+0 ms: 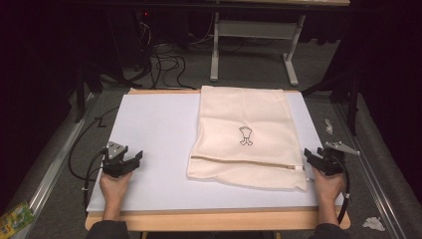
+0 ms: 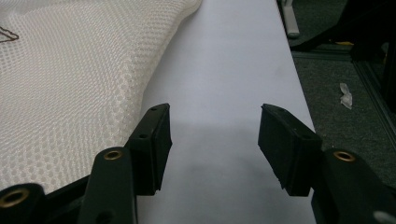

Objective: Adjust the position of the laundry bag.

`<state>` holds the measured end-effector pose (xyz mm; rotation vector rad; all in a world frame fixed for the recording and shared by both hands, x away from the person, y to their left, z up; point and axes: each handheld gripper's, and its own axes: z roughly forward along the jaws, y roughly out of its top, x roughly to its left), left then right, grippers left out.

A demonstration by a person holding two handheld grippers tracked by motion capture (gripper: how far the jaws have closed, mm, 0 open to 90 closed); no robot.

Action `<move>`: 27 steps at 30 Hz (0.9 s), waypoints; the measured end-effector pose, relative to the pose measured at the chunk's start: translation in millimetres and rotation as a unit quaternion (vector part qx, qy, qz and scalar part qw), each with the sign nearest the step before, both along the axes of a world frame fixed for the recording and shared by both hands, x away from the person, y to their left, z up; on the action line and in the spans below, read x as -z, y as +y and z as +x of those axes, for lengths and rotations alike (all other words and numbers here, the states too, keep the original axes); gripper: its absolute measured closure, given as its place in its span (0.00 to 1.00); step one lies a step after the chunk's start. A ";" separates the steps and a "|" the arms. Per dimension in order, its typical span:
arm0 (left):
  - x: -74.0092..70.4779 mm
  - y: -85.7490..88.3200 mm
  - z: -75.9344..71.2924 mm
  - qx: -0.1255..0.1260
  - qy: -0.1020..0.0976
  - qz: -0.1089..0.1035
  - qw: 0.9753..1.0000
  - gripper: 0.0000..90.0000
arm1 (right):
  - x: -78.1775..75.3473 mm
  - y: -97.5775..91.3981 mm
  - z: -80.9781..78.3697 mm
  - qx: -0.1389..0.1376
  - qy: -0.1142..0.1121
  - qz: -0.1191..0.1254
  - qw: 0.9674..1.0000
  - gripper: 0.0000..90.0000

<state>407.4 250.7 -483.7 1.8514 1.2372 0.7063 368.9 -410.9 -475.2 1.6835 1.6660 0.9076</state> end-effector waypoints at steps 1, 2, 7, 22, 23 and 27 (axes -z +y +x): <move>0.0 0.0 0.0 0.000 0.000 0.000 1.000 0.42 | 0.0 0.0 0.0 0.000 0.000 0.000 1.000 0.50; 0.0 0.1 0.2 0.001 0.001 0.000 1.000 0.42 | 0.0 -0.1 -0.1 0.000 0.000 0.000 1.000 0.50; 0.2 0.7 0.6 0.000 0.002 -0.004 1.000 0.42 | -0.1 -0.3 -0.4 0.002 0.000 0.002 1.000 0.50; 1.0 1.5 9.4 0.013 0.043 -0.007 0.999 0.42 | -0.1 -0.7 -0.9 0.009 -0.005 -0.001 1.000 0.47; 1.0 1.9 9.5 0.014 0.043 -0.010 0.999 0.42 | -0.1 0.0 -0.6 0.009 -0.003 -0.003 1.000 0.47; 0.7 4.6 10.7 0.016 0.048 -0.022 0.998 0.40 | -0.2 -0.4 -0.6 0.009 -0.003 -0.003 1.000 0.46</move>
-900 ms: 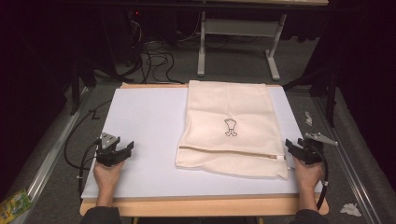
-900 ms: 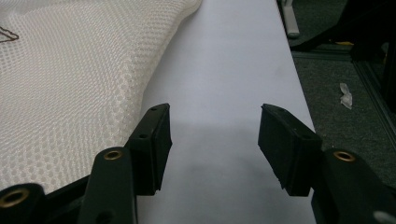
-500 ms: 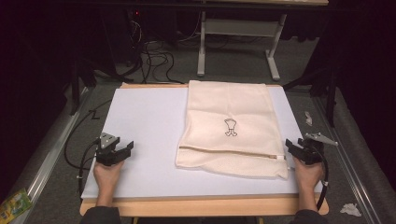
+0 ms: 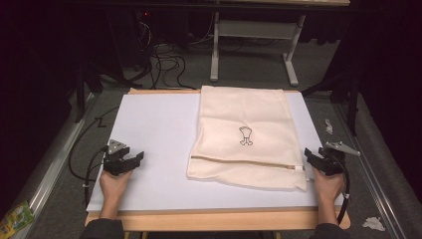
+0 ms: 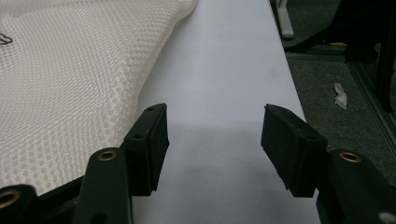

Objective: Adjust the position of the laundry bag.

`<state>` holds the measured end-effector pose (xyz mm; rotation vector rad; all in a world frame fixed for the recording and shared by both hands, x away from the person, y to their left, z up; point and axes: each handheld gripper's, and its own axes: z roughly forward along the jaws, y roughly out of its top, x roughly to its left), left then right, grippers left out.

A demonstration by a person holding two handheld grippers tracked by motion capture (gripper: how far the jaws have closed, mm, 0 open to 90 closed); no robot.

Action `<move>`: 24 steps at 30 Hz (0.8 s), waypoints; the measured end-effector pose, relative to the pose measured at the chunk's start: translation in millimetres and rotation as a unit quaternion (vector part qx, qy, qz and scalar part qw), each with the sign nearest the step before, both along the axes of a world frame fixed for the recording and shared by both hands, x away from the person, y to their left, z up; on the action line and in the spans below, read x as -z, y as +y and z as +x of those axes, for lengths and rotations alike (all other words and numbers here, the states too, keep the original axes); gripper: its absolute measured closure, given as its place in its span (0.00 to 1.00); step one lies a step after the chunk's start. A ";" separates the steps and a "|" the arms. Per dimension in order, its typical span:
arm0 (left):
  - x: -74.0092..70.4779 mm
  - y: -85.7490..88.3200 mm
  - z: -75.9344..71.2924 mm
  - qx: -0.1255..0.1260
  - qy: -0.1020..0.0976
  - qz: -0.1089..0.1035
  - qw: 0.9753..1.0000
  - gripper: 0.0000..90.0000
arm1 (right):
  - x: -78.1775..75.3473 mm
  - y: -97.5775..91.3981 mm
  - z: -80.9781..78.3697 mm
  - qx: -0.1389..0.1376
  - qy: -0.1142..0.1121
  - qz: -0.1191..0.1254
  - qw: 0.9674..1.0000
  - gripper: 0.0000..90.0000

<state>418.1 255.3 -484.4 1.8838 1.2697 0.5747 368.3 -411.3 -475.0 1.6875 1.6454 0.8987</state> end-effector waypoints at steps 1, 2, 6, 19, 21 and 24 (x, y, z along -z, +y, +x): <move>-0.1 0.3 0.1 0.000 0.001 -0.001 1.000 0.39 | -0.1 -0.2 -0.3 0.001 -0.001 0.002 1.000 0.46; -0.2 0.2 -0.1 0.000 0.000 -0.001 1.000 0.39 | -0.1 -0.4 -0.1 0.002 -0.001 0.004 1.000 0.46; -0.9 -0.9 -1.6 -0.002 -0.008 0.003 1.000 0.39 | 0.0 -0.6 0.4 0.001 0.000 0.005 1.000 0.46; -6.4 -17.3 3.8 0.020 0.001 -0.036 0.999 0.41 | -0.3 -3.9 4.1 -0.004 0.022 0.023 0.999 0.50; -9.2 -20.0 4.0 0.025 -0.004 -0.034 0.999 0.41 | -0.6 -4.6 3.7 -0.005 0.021 0.027 0.999 0.50; -13.5 -26.2 5.0 0.034 -0.004 -0.038 0.999 0.40 | -1.1 -5.2 2.6 -0.015 0.019 0.038 0.999 0.48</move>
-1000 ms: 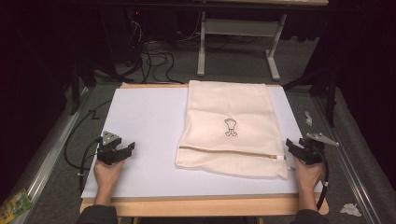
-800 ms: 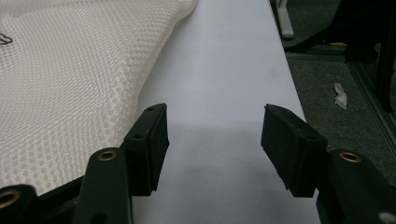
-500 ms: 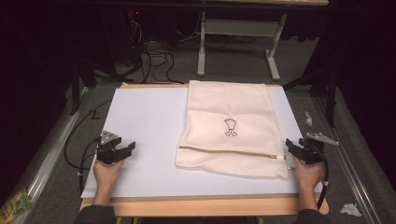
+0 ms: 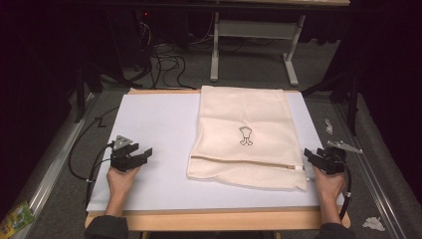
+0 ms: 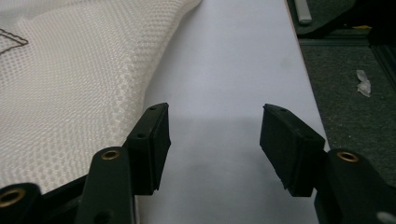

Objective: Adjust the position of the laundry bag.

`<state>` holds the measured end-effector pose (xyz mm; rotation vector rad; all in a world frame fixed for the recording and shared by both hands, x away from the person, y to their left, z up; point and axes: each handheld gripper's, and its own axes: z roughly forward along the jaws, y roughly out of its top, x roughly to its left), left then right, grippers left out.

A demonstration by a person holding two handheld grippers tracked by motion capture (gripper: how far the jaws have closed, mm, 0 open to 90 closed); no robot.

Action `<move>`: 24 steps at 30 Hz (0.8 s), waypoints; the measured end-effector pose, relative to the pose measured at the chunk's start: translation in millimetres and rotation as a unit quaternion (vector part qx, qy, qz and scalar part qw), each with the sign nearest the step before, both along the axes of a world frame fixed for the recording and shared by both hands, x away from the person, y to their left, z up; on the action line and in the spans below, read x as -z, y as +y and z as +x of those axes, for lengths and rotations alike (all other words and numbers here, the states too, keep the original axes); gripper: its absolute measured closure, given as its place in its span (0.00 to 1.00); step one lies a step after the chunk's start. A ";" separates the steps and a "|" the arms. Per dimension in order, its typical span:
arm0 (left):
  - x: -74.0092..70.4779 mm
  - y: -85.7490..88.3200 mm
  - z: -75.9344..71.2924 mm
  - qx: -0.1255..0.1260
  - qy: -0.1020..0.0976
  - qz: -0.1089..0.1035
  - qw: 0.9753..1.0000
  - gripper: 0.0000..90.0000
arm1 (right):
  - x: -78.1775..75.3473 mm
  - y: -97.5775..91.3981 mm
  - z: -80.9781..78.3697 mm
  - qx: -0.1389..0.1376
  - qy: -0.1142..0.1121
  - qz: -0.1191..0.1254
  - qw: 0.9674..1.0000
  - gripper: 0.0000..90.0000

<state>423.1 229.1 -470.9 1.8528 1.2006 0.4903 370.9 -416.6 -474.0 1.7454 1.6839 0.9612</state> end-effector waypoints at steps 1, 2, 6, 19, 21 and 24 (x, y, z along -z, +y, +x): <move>0.0 0.0 0.0 0.000 0.000 0.000 1.000 0.39 | 0.0 0.0 0.0 0.000 0.000 0.000 1.000 0.48; -0.6 -2.3 0.6 0.005 0.004 0.000 1.000 0.39 | -0.3 0.2 -0.4 -0.003 0.001 0.007 1.000 0.48; -4.9 -10.4 4.0 0.022 0.013 0.008 1.000 0.39 | -4.1 1.3 -2.2 -0.012 -0.005 0.018 1.000 0.47; -22.3 -45.8 10.7 0.071 0.039 0.003 0.997 0.44 | -25.3 8.7 -6.0 -0.057 -0.005 0.032 0.998 0.44; -25.5 -54.1 12.5 0.078 0.038 0.010 0.996 0.44 | -26.6 9.6 -4.2 -0.063 -0.001 0.027 0.998 0.44; -29.7 -68.5 16.2 0.081 0.044 0.017 0.996 0.43 | -27.8 17.3 -0.5 -0.063 0.015 -0.024 0.998 0.48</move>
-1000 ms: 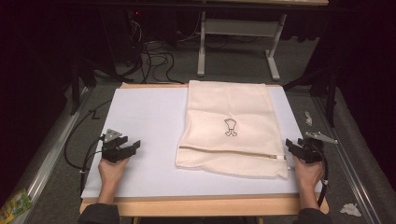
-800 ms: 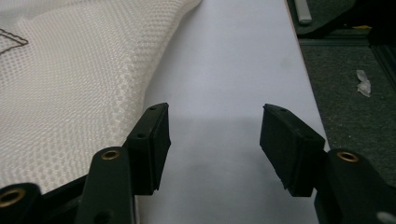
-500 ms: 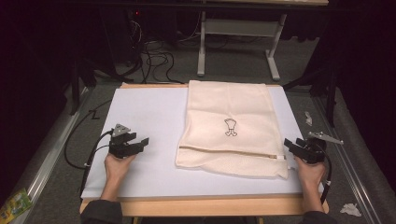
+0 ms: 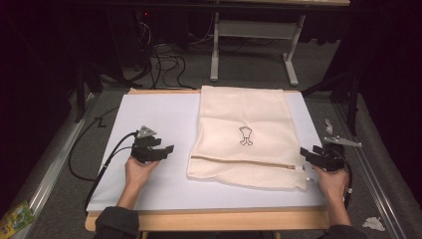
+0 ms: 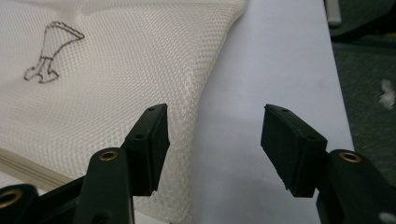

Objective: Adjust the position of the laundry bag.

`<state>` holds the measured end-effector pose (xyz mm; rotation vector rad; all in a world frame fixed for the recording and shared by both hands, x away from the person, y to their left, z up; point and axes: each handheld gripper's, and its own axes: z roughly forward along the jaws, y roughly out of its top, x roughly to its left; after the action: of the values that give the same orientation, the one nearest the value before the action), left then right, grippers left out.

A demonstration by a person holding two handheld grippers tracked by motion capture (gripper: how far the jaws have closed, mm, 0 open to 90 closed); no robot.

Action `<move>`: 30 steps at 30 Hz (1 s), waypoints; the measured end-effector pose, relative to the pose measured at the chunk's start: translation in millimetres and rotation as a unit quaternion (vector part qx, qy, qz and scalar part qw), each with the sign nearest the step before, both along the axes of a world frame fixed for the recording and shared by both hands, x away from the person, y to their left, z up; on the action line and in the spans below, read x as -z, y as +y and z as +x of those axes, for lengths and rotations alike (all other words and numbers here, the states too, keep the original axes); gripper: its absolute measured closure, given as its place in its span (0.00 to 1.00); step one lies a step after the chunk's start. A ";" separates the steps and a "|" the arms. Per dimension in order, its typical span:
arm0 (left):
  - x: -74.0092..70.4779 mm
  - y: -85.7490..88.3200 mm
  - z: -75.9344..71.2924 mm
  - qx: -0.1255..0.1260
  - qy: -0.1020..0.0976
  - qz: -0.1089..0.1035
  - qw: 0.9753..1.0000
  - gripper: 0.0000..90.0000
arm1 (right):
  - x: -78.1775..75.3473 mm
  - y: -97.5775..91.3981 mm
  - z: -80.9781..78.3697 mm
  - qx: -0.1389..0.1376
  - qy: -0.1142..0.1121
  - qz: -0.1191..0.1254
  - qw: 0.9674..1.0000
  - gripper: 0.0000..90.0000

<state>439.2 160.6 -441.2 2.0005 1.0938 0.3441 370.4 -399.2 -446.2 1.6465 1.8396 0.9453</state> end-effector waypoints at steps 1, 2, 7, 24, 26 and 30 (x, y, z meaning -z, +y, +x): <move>0.0 0.0 0.0 0.000 0.000 0.000 1.000 0.44 | 0.0 0.0 0.0 0.000 0.000 0.000 1.000 0.48; -2.2 -8.8 1.7 0.005 -0.002 0.010 1.000 0.44 | -1.4 3.1 0.5 -0.010 -0.004 -0.003 1.000 0.48; -2.1 -22.0 8.5 0.014 0.008 -0.008 1.000 0.41 | -4.9 5.1 7.2 -0.010 0.023 0.022 0.999 0.48; 3.3 -67.5 36.1 0.025 0.035 -0.011 0.999 0.39 | -4.6 11.3 38.6 -0.013 0.091 0.040 0.995 0.60; 6.4 -73.4 38.8 0.025 0.041 -0.003 0.999 0.39 | -3.1 12.8 41.6 -0.017 0.101 0.041 0.994 0.60; 11.5 -84.0 43.7 0.027 0.050 -0.002 0.998 0.37 | -0.9 16.0 46.0 -0.021 0.112 0.045 0.992 0.57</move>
<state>482.9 76.5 -452.7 2.0584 1.0986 0.2143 416.4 -383.2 -445.3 1.8397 2.0104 0.9028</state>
